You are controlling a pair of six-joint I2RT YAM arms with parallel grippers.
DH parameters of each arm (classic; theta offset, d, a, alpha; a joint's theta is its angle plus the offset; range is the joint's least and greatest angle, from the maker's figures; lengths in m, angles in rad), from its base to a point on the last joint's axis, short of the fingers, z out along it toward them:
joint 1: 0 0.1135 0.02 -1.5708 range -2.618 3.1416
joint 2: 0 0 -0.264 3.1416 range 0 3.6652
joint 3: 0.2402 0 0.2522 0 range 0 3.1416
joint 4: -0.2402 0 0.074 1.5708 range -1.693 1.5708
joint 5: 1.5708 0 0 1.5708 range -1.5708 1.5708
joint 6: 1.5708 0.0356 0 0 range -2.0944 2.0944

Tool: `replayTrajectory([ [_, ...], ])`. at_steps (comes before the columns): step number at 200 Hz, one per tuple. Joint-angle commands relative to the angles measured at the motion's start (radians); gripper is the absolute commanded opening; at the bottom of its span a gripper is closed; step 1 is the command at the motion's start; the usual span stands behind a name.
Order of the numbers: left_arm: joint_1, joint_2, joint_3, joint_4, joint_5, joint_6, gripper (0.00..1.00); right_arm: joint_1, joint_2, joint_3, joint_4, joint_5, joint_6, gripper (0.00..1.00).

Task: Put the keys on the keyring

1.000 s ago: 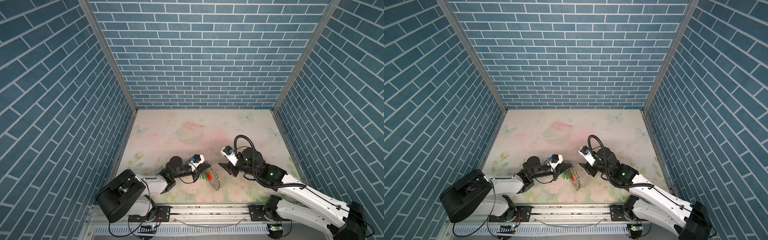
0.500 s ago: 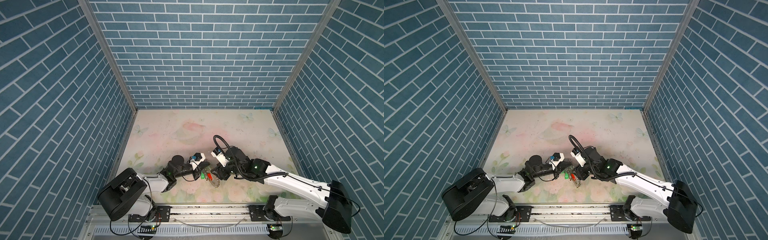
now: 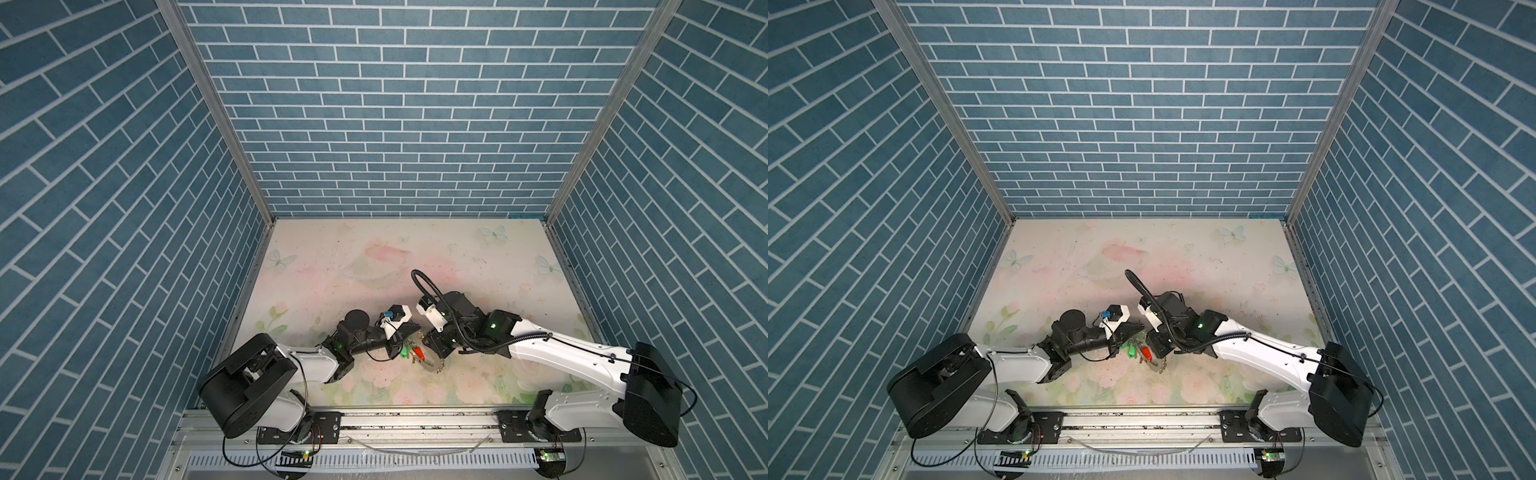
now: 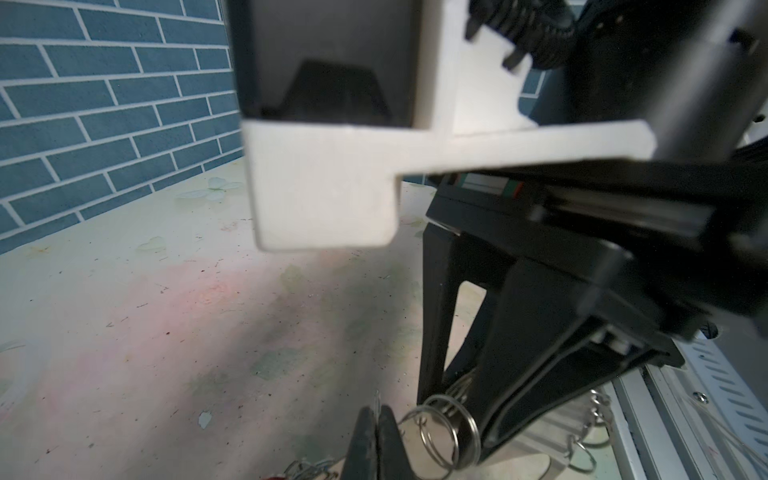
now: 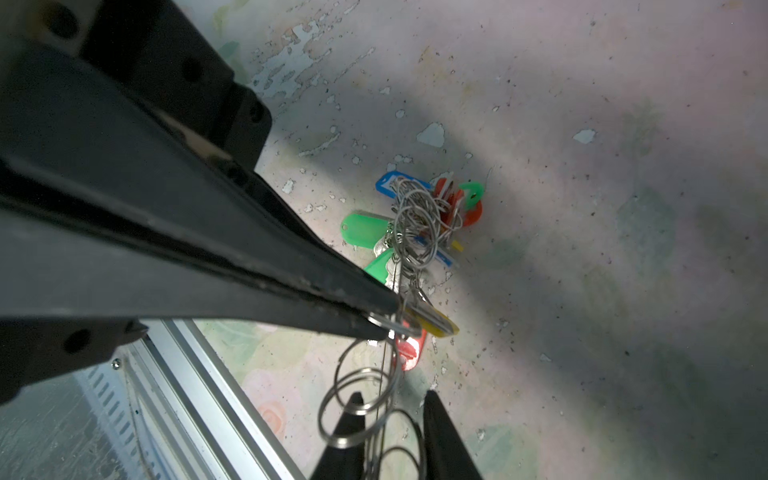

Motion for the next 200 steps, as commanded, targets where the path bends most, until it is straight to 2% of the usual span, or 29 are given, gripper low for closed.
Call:
replayTrajectory([
  [1,0.005,0.008,0.026,0.028,-0.009,0.005,0.00,0.004,0.016,0.052,-0.042,0.015,0.022,0.19],
  [55,0.005,0.003,0.039,-0.008,-0.040,-0.012,0.00,0.003,0.011,0.040,-0.030,0.059,0.020,0.03],
  [76,0.005,-0.017,0.050,-0.056,-0.090,-0.035,0.07,-0.001,-0.012,0.011,0.017,0.100,0.058,0.00],
  [92,0.005,-0.055,0.095,-0.196,-0.170,-0.087,0.14,-0.022,-0.035,-0.011,0.049,0.108,0.097,0.00],
  [116,0.005,-0.092,0.240,-0.567,-0.318,-0.176,0.27,-0.108,-0.087,-0.058,0.104,0.127,0.191,0.00],
  [131,0.007,-0.087,0.312,-0.720,-0.373,-0.216,0.33,-0.188,-0.127,-0.121,0.189,0.092,0.270,0.00],
  [145,0.008,-0.084,0.343,-0.788,-0.407,-0.263,0.40,-0.245,-0.148,-0.175,0.280,0.055,0.340,0.00],
  [167,0.012,-0.085,0.346,-0.806,-0.438,-0.373,0.51,-0.279,-0.171,-0.240,0.427,0.054,0.429,0.00],
  [200,0.021,-0.073,0.342,-0.793,-0.420,-0.547,0.56,-0.299,-0.200,-0.334,0.678,0.081,0.538,0.00],
])
